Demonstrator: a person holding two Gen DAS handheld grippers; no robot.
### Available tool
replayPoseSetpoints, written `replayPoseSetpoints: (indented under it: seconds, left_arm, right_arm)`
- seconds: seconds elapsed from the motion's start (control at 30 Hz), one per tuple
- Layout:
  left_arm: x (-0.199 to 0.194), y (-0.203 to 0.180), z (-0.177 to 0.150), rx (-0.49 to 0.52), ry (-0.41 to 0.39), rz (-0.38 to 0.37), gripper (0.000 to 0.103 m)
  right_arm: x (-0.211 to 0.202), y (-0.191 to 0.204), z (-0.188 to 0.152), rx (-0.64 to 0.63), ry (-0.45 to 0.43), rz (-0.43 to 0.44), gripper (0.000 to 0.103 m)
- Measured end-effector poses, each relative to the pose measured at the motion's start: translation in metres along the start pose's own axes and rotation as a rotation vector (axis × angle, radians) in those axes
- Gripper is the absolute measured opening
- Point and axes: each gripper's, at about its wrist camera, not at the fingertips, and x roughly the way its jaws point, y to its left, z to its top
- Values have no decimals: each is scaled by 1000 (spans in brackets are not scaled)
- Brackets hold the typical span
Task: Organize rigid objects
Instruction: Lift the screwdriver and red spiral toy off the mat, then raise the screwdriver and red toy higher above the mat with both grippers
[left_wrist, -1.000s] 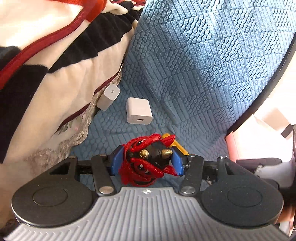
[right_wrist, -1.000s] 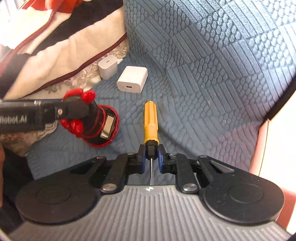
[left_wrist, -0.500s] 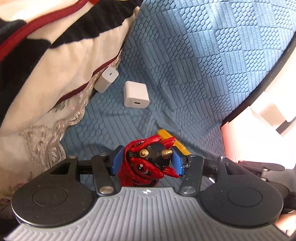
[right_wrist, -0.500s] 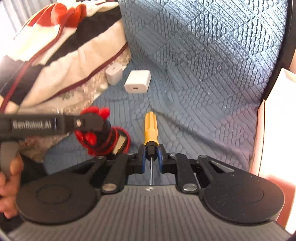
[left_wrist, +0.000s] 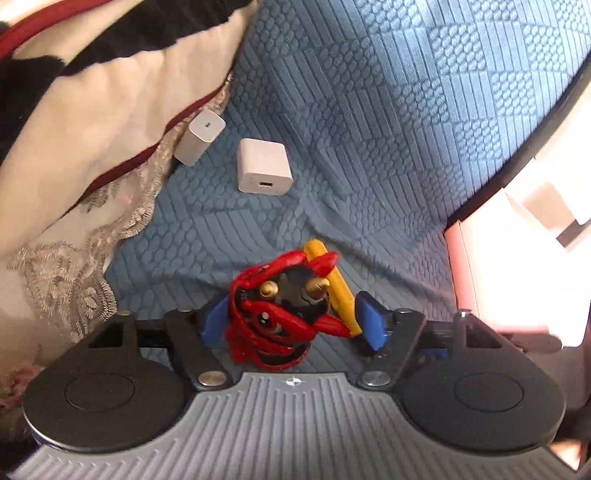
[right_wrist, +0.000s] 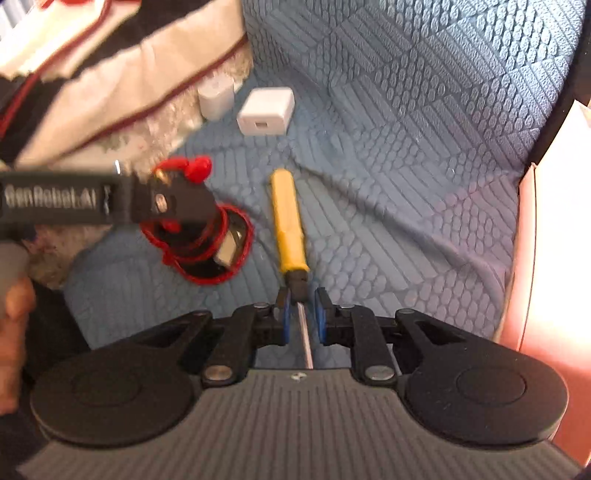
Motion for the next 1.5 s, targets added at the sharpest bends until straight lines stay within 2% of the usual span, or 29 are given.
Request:
replayPoseSetpoints:
  seconds: [0.07,0.13,0.2,0.43,0.6,0.67,0.7,0.73,0.77,1.0,1.3,1.5]
  left_arm:
    - [1,-1,0,5,3,4,77]
    - [2,0,0,2,10,7,77]
    - [4,0,0,-1,15,15,78]
    - [5,2,1,12,20,34,78]
    - [6,1,0,23,21,40,78]
    - [7,0,0,31,23,43,78]
    - [7,-1,0,35,24,44,78]
    - [7,-1,0,39,25,44,78]
    - [7,-1,0,40,24,44,78]
    - [5,1,0,51,39,17,78]
    - [8,0,-1,52,30,38,78]
    - [11,0,-3,58,32,44,76]
  right_arm:
    - [-1,-3,2,14,-37,5,25]
    - [3,-5,7,21,-52,-2,45]
    - [8,-3,9,16,-58,-11,48]
    - [30,10,12,-92,-96,-45,48]
    - [40,18,10,-156,-80,-66,46]
    - [42,19,9,-152,-72,-69,43]
    - [41,19,10,-152,-69,-73,35]
    - [42,20,9,-147,-64,-76,21]
    - [41,19,9,-137,-58,-70,20]
    - [30,7,6,-9,-35,-61,20]
    - [-1,1,-5,46,-53,-75,20]
    - [-5,3,-20,70,-21,-37,20]
